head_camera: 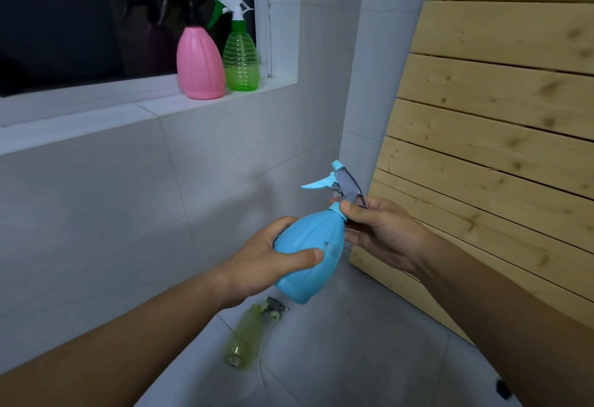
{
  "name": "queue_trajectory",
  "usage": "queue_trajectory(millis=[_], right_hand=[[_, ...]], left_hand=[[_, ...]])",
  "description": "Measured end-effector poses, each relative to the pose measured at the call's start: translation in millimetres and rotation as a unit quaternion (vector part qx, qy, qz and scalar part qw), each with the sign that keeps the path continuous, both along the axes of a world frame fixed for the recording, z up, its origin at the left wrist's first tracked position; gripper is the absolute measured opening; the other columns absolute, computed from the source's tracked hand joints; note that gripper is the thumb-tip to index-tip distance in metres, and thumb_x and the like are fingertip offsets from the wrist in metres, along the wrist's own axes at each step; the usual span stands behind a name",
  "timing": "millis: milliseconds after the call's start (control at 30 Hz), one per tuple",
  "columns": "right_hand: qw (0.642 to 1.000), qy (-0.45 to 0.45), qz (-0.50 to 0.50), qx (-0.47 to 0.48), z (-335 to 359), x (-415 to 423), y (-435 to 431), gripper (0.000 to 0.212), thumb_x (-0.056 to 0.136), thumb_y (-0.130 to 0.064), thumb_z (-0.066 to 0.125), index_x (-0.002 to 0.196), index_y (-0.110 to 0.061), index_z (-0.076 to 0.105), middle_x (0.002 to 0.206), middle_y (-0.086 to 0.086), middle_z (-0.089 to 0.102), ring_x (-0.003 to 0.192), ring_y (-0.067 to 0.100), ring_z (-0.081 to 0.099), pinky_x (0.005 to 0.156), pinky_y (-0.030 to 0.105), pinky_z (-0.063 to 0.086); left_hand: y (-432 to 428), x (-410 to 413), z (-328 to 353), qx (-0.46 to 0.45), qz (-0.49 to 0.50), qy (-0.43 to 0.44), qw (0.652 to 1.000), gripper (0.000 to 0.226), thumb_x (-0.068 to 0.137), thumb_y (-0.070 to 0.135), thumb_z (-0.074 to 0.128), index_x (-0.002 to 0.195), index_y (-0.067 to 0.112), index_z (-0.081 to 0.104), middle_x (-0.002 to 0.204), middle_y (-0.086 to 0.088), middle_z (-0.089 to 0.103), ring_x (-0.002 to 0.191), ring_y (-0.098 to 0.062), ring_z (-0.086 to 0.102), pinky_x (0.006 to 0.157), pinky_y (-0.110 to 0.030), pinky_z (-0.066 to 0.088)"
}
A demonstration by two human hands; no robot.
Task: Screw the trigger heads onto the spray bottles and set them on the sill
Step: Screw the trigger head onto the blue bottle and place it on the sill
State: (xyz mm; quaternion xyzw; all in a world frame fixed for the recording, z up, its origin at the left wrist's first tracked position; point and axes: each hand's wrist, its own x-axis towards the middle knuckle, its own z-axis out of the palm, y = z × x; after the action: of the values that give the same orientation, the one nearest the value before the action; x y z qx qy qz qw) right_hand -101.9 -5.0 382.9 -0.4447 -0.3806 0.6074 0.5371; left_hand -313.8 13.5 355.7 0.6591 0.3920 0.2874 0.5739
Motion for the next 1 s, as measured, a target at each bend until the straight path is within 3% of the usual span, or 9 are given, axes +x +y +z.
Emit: queue_trajectory(millis=[133, 233, 333, 500, 567, 633, 733, 833, 1000], right_hand=[[0.998, -0.049, -0.036, 0.008, -3, -4, 0, 0.016, 0.094, -0.012, 0.059, 0.105, -0.003, 0.067, 0.086, 0.005, 0.074, 0.082, 0.015, 0.073, 0.079, 0.034, 0.061], [0.997, -0.056, -0.051, 0.009, -4, -3, 0, 0.019, 0.094, -0.014, 0.06, 0.108, -0.003, 0.067, 0.088, 0.006, 0.073, 0.083, 0.017, 0.073, 0.083, 0.038, 0.06], [0.997, -0.057, -0.057, 0.008, -5, -2, 1, 0.019, 0.094, -0.015, 0.06, 0.108, -0.005, 0.068, 0.09, 0.006, 0.074, 0.086, 0.018, 0.073, 0.086, 0.039, 0.058], [0.997, -0.06, -0.054, 0.015, -8, -6, 0, 0.019, 0.095, -0.015, 0.059, 0.109, -0.007, 0.068, 0.088, 0.004, 0.075, 0.086, 0.017, 0.074, 0.084, 0.036, 0.059], [0.997, -0.058, -0.05, 0.021, -8, -7, 0, 0.02, 0.095, -0.015, 0.058, 0.111, -0.007, 0.067, 0.089, 0.005, 0.075, 0.086, 0.017, 0.074, 0.083, 0.036, 0.059], [0.997, -0.055, -0.047, 0.026, -7, -8, -1, 0.02, 0.095, -0.015, 0.058, 0.111, -0.007, 0.067, 0.087, 0.004, 0.075, 0.085, 0.017, 0.074, 0.083, 0.036, 0.059], [0.997, -0.052, -0.043, 0.03, -8, -8, -1, 0.017, 0.095, -0.013, 0.058, 0.108, -0.006, 0.068, 0.082, 0.002, 0.074, 0.08, 0.013, 0.073, 0.079, 0.032, 0.058], [0.997, -0.051, -0.04, 0.032, -10, -8, -1, 0.017, 0.095, -0.013, 0.058, 0.108, -0.007, 0.068, 0.081, 0.0, 0.074, 0.078, 0.012, 0.072, 0.077, 0.03, 0.057], [0.998, -0.044, -0.032, 0.035, -10, -12, 0, 0.016, 0.096, -0.013, 0.057, 0.105, -0.005, 0.067, 0.077, 0.001, 0.074, 0.076, 0.012, 0.072, 0.077, 0.03, 0.056]], left_hand=[[-3, 9, -1, 0.07, 0.008, 0.035, 0.997, 0.063, 0.072, 0.033, 0.09, 0.125, 0.034, 0.056, 0.111, 0.01, 0.068, 0.094, -0.002, 0.07, 0.071, -0.018, 0.057], [-5, 10, -1, 0.046, -0.005, 0.026, 0.999, 0.054, 0.082, 0.047, 0.072, 0.131, 0.038, 0.052, 0.12, 0.008, 0.067, 0.103, -0.008, 0.069, 0.084, -0.028, 0.061], [-4, 8, 2, 0.031, -0.011, 0.042, 0.999, 0.055, 0.08, 0.043, 0.061, 0.134, 0.035, 0.052, 0.122, 0.005, 0.066, 0.108, -0.013, 0.068, 0.092, -0.035, 0.058], [-4, 12, 3, 0.076, 0.011, 0.099, 0.992, 0.059, 0.077, 0.037, 0.085, 0.127, 0.027, 0.054, 0.113, 0.007, 0.066, 0.095, -0.007, 0.069, 0.07, -0.018, 0.058], [-3, 11, 2, 0.085, 0.007, 0.118, 0.989, 0.067, 0.069, 0.045, 0.088, 0.125, 0.028, 0.056, 0.112, 0.008, 0.067, 0.096, -0.008, 0.07, 0.074, -0.023, 0.061], [-2, 10, 2, 0.033, -0.004, 0.1, 0.994, 0.068, 0.067, 0.056, 0.082, 0.125, 0.03, 0.056, 0.114, 0.006, 0.069, 0.1, -0.012, 0.071, 0.083, -0.033, 0.063], [-3, 6, 3, -0.061, -0.01, 0.056, 0.997, 0.047, 0.076, 0.052, 0.068, 0.12, 0.037, 0.059, 0.117, -0.001, 0.07, 0.105, -0.022, 0.073, 0.095, -0.048, 0.059], [-1, 2, 1, -0.049, -0.006, 0.065, 0.997, 0.037, 0.085, 0.045, 0.073, 0.118, 0.035, 0.06, 0.114, -0.001, 0.071, 0.1, -0.019, 0.074, 0.092, -0.044, 0.061], [-6, 7, 3, 0.036, 0.009, 0.115, 0.993, 0.06, 0.074, 0.049, 0.084, 0.123, 0.031, 0.054, 0.109, 0.009, 0.07, 0.092, -0.008, 0.072, 0.07, -0.023, 0.061]])
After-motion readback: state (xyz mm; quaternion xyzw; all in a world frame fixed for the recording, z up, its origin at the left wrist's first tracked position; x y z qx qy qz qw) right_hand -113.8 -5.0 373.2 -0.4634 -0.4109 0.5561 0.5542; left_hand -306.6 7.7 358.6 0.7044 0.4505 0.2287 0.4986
